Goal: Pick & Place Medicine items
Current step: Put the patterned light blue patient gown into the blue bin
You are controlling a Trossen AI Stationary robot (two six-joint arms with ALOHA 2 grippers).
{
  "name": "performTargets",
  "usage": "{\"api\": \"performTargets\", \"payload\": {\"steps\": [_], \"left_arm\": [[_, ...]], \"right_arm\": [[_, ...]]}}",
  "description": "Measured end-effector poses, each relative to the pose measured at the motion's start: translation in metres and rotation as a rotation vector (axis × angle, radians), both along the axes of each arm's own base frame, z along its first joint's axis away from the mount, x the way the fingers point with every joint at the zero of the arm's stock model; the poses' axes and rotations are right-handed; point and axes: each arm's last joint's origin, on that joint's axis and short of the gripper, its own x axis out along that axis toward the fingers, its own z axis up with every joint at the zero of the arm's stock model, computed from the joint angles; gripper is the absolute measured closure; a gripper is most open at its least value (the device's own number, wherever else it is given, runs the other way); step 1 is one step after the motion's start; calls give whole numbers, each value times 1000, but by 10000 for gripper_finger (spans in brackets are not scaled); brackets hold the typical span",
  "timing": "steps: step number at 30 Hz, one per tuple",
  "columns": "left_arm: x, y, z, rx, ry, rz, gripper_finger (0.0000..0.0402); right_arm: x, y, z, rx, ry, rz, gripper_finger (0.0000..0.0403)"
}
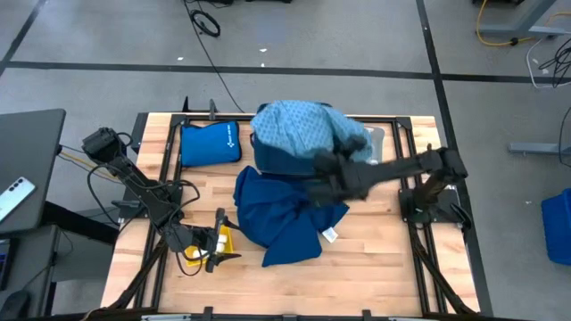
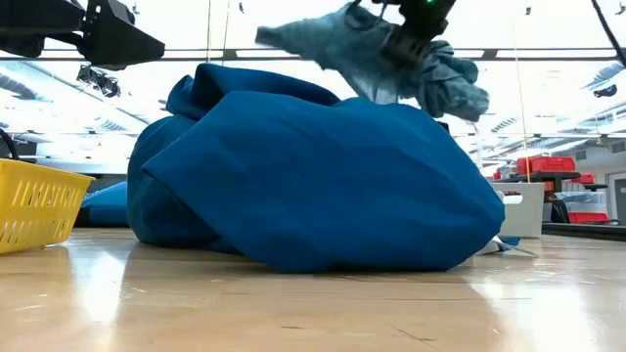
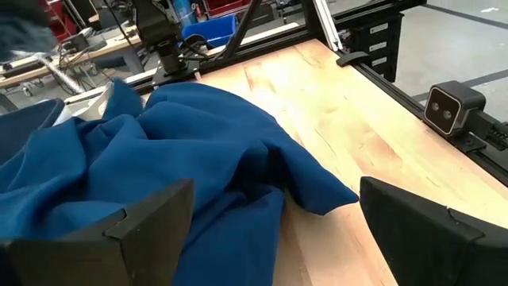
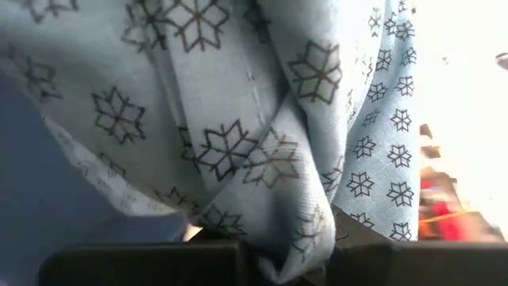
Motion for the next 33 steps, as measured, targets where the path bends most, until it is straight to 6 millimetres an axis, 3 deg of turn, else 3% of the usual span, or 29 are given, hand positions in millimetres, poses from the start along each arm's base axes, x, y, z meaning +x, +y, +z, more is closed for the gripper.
{"api": "performTargets", "payload": {"steps": [9,16,22,33], "left_arm": [[1,0,-2,-1,0,41,40],[5,1,-11,-1,25,64,40],[9,4,-16,7,41,88,40],[12,6,-16,4,42,91,40]], "right_arm": [[50,-75,-8,-30,178,59,360],[54,-117,-17,96,223,148,360],[53,-135,-43,251,301,166,360],[64,-150,-118,642,472,314,360]]}}
